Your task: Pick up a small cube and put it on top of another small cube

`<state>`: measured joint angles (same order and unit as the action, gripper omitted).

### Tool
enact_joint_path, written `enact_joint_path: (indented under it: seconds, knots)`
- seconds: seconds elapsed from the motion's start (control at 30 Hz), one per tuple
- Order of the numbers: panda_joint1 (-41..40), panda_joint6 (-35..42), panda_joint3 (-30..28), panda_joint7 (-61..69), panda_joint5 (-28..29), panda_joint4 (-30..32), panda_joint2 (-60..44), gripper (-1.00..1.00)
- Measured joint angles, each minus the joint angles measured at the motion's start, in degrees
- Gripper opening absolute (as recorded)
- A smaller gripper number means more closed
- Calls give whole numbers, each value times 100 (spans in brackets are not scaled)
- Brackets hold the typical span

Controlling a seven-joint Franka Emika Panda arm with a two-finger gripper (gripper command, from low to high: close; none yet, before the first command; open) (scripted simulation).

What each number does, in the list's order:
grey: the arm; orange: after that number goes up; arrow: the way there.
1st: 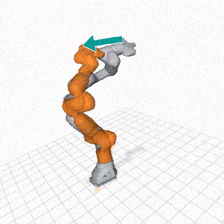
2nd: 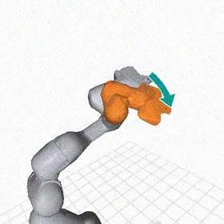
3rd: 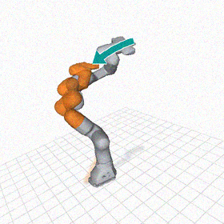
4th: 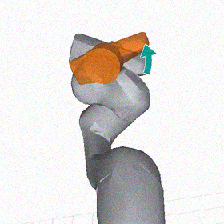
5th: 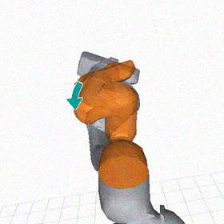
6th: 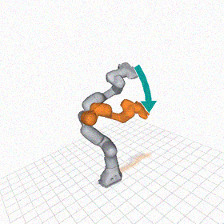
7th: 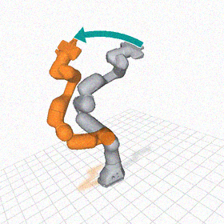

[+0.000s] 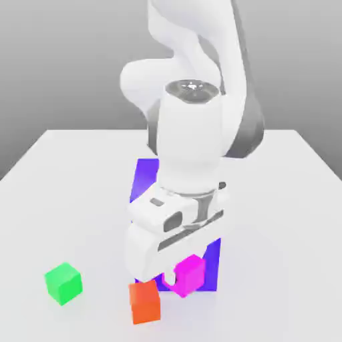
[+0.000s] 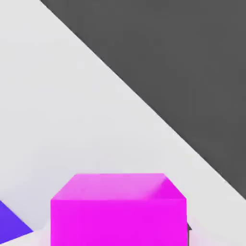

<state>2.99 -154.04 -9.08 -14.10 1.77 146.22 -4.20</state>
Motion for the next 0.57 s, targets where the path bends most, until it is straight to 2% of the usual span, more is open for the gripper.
enact_joint_path:
  seconds: [0.27,0.43,0.47,0.57]
  knots:
    - [-1501,260,-753,-2166,-284,257,252,-100]
    - [-1667,-465,-514,-1968,-870,293,-572,-100]
    - [-1726,-627,-430,-1880,-996,283,-754,100]
    - [-1726,-627,-430,-1880,-996,283,-754,100]
